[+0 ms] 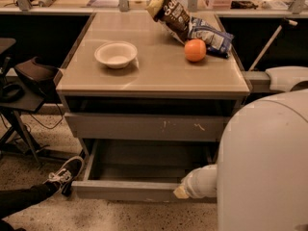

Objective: Open middle drawer

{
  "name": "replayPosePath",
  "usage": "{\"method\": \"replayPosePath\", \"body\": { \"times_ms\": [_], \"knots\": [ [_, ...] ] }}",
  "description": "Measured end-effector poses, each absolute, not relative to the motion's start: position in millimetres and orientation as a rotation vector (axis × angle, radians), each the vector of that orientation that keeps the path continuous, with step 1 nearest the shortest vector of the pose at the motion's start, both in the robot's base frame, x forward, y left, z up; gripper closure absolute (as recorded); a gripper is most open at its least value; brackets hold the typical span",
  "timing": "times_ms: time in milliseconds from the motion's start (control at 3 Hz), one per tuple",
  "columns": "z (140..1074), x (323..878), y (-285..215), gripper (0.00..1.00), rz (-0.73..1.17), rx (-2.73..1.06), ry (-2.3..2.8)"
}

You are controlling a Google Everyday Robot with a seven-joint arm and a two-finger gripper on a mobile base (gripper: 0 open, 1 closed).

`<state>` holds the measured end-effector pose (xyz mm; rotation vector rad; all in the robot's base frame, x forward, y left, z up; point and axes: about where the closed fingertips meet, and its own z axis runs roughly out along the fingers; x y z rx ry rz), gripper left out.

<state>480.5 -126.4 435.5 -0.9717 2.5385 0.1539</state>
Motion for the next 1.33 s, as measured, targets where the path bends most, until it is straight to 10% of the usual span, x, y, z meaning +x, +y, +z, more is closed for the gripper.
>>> {"method": "replayPosePath", "body": {
  "times_ms": [1333],
  "knots": [
    [444,463,-109,1.00,0.162,-0.906,2.536]
  ]
}}
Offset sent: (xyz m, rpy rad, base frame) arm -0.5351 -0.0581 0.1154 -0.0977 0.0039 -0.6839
